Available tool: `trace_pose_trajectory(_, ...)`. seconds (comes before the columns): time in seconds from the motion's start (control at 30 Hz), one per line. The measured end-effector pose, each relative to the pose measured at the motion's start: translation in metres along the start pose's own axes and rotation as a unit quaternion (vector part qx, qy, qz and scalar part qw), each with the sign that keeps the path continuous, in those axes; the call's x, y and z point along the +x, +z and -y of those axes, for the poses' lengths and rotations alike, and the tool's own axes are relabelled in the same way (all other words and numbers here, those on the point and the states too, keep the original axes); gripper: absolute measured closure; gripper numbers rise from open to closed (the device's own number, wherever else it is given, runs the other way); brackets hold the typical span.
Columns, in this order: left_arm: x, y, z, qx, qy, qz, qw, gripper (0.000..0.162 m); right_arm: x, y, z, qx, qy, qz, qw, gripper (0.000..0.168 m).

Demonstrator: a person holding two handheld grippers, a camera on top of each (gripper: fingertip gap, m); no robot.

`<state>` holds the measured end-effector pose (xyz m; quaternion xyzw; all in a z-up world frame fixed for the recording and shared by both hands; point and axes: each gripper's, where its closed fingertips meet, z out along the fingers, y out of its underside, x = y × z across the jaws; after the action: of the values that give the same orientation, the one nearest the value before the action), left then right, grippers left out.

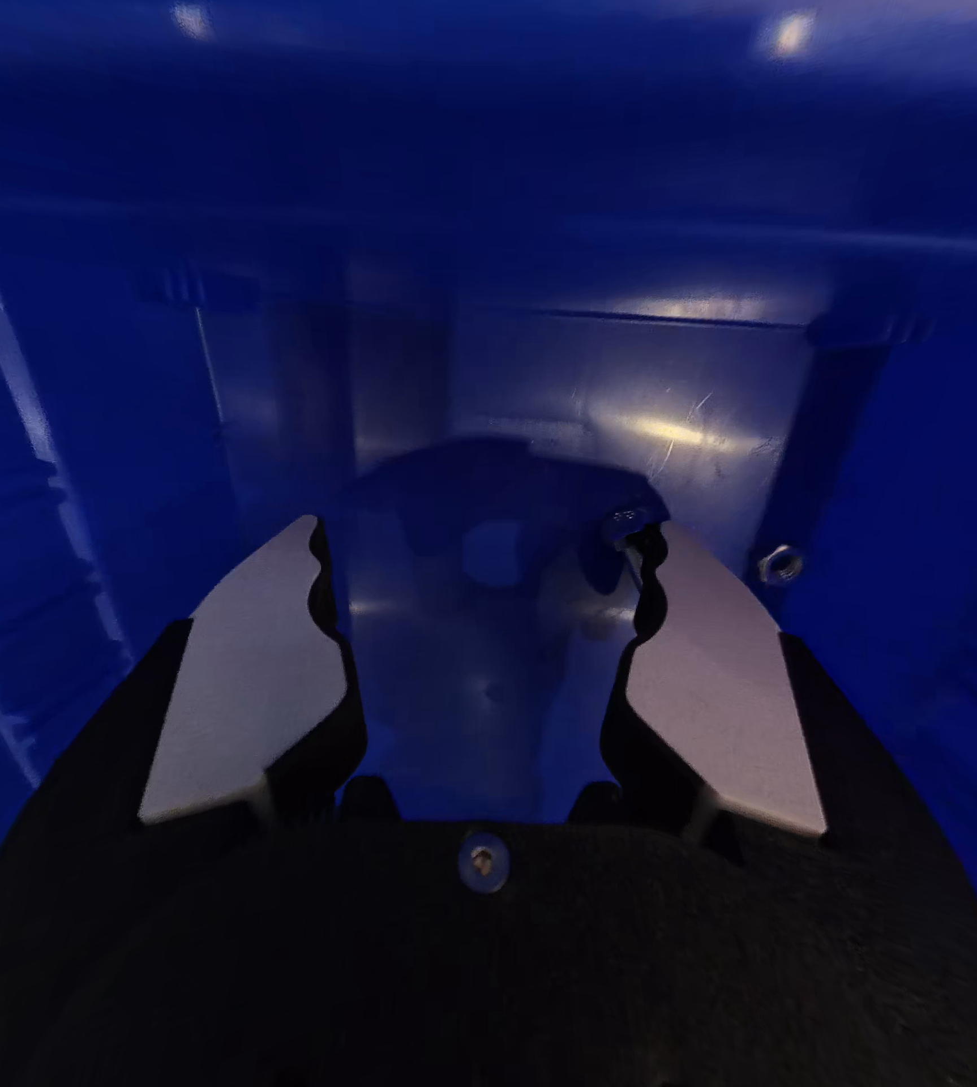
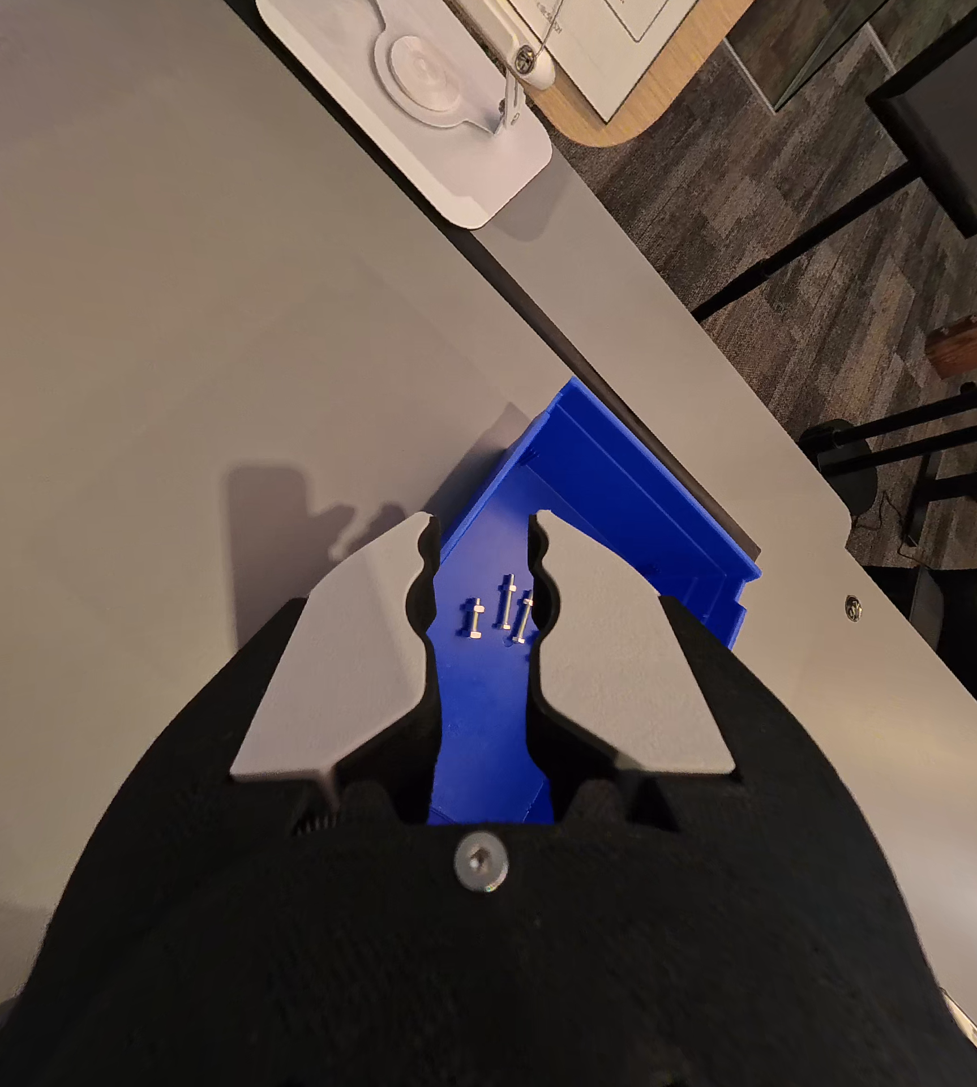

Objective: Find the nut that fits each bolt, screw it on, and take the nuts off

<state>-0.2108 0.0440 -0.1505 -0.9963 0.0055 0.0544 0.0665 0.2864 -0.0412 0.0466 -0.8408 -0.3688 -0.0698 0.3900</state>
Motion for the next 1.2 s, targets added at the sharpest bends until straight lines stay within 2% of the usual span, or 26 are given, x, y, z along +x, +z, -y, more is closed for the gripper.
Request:
trace_pose_trajectory(0.17, 0.001, -0.003, -0.015, -0.029, 0.002, -0.005, 1.0, 0.071, -0.004, -0.002, 0.002, 0.002, -0.008, 0.002, 1.0, 0.138)
trace_pose_trajectory(0.23, 0.005, -0.003, -0.02, -0.035, -0.005, -0.017, 0.999, 0.081, -0.004, -0.003, 0.003, 0.004, -0.01, 0.002, 1.0, 0.138)
trace_pose_trajectory(0.37, 0.016, -0.005, -0.028, -0.051, -0.02, -0.044, 0.998, 0.085, -0.008, -0.004, 0.003, 0.002, -0.016, 0.005, 1.0, 0.138)
trace_pose_trajectory(0.5, 0.023, -0.008, -0.03, -0.049, -0.017, -0.052, 0.997, 0.096, -0.012, -0.005, 0.005, 0.007, -0.027, 0.009, 1.0, 0.138)
trace_pose_trajectory(0.63, 0.03, -0.008, -0.032, -0.044, -0.012, -0.06, 0.997, 0.119, -0.015, -0.005, 0.006, 0.009, -0.035, 0.015, 0.999, 0.138)
trace_pose_trajectory(0.83, 0.031, -0.007, -0.029, -0.035, -0.012, -0.049, 0.998, 0.123, -0.018, -0.004, 0.007, 0.011, -0.043, 0.022, 0.999, 0.138)
trace_pose_trajectory(0.9, 0.037, -0.009, -0.026, -0.023, -0.011, -0.066, 0.997, 0.143, -0.017, -0.004, 0.005, 0.008, -0.045, 0.023, 0.999, 0.138)
trace_pose_trajectory(1.2, 0.037, -0.007, -0.021, -0.015, 0.017, -0.046, 0.999, 0.154, -0.016, -0.003, 0.001, 0.001, -0.045, 0.025, 0.999, 0.138)
